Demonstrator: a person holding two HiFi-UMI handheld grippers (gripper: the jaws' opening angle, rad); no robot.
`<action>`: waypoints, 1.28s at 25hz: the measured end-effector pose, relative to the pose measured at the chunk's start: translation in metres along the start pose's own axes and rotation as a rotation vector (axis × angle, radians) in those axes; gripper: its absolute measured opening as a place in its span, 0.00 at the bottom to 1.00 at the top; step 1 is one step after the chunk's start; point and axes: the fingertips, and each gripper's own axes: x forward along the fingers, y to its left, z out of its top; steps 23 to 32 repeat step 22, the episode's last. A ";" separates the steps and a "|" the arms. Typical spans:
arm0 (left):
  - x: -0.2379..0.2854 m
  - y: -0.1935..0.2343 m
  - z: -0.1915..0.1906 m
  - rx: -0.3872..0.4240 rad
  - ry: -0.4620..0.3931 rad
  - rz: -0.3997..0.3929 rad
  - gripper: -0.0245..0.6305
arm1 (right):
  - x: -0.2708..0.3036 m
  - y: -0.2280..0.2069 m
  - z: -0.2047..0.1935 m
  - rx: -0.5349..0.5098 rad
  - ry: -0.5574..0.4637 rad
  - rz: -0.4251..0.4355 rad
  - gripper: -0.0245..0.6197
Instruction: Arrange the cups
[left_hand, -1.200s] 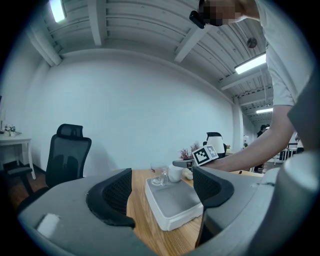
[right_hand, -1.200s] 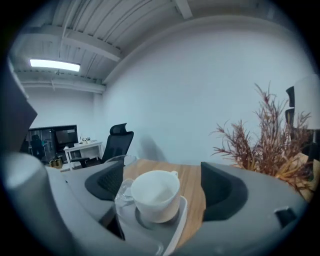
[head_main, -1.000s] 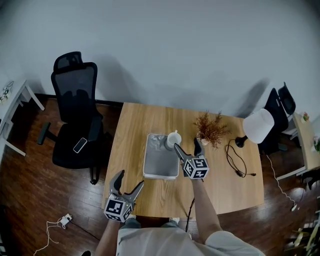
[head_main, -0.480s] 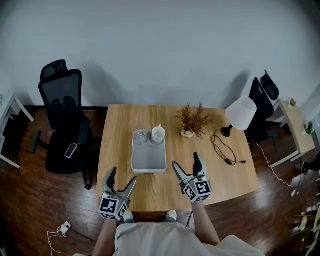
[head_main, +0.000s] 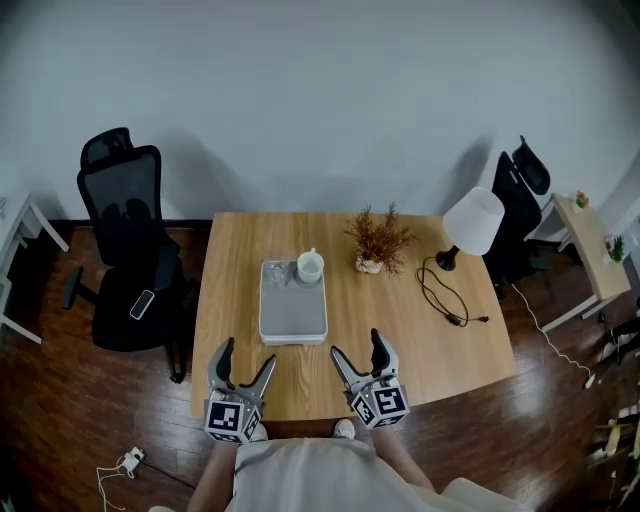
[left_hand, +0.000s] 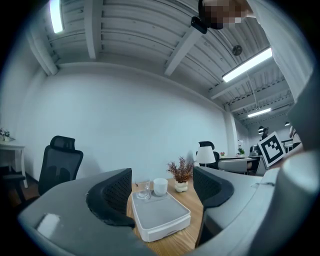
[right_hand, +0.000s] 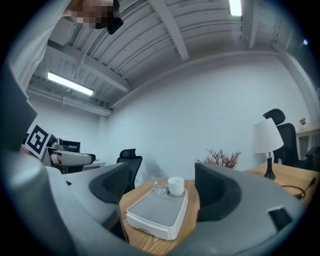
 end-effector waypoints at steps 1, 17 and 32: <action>0.001 -0.002 0.001 0.001 -0.002 -0.003 0.60 | 0.001 0.000 0.001 -0.004 -0.001 0.005 0.70; -0.003 -0.009 0.003 -0.008 -0.019 0.017 0.60 | 0.003 0.001 0.000 -0.018 0.004 0.033 0.69; -0.003 -0.015 0.000 -0.009 -0.014 0.017 0.60 | -0.001 0.001 -0.002 -0.014 0.011 0.045 0.69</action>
